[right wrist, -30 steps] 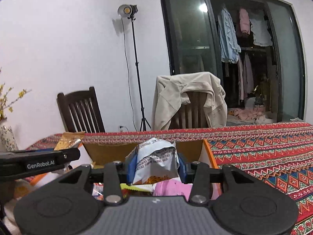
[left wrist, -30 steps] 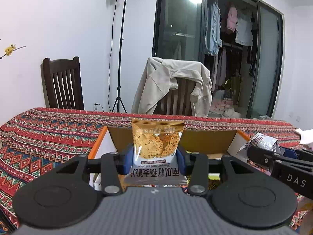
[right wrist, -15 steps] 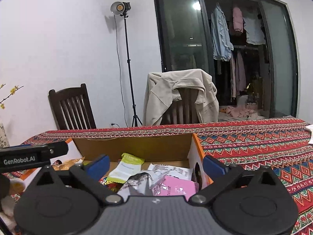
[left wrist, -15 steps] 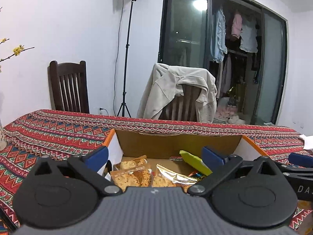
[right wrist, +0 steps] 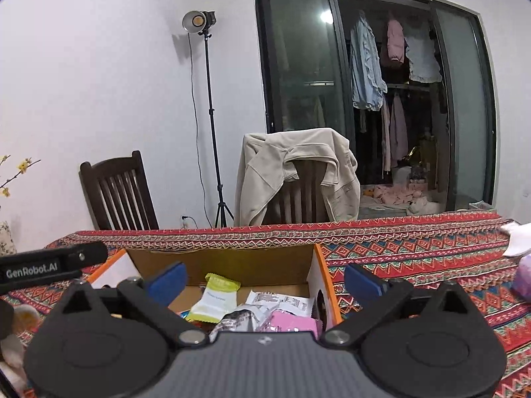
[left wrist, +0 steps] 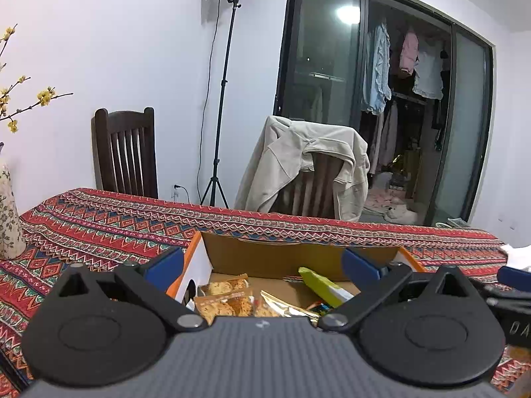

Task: Organize snacks
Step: 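Move both grippers back toward the snacks beside the box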

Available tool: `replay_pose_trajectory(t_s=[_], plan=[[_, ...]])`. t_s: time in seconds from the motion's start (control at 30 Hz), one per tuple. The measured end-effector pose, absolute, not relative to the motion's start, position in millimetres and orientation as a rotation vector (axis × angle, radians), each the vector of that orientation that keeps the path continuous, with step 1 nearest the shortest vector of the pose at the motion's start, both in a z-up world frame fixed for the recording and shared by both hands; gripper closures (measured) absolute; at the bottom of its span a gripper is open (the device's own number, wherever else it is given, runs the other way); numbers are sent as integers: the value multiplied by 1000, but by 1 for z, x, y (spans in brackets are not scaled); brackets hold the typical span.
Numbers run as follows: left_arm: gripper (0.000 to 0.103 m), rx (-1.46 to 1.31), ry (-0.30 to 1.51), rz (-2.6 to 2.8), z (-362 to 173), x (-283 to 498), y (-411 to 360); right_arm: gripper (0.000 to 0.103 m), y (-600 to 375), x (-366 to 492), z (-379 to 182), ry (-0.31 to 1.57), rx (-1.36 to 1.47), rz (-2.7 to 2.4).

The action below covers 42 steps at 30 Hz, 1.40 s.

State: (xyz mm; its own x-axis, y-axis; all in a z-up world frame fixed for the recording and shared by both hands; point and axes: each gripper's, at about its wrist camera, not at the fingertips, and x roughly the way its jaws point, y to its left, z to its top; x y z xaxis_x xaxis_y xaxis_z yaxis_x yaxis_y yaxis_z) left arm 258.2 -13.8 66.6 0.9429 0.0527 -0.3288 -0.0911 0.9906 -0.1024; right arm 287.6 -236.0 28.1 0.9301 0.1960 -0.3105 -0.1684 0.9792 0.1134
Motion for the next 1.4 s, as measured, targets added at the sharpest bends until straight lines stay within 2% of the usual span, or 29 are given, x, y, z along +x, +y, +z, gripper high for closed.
replay_pose_trajectory(t_s=[0.33,0.7,0.97,1.4], plan=[[0,-96,427,81,61,229,-6,1,-245,255,26,416,42,231],[0,-89,528,57,22,188,10,1,-243,225,-19,563,-60,246],[0,-75,507,45,-6,184,8,1,-241,218,-31,615,-74,254],[0,-113,500,46,-10,180,16,1,-217,246,-38,697,-51,288]])
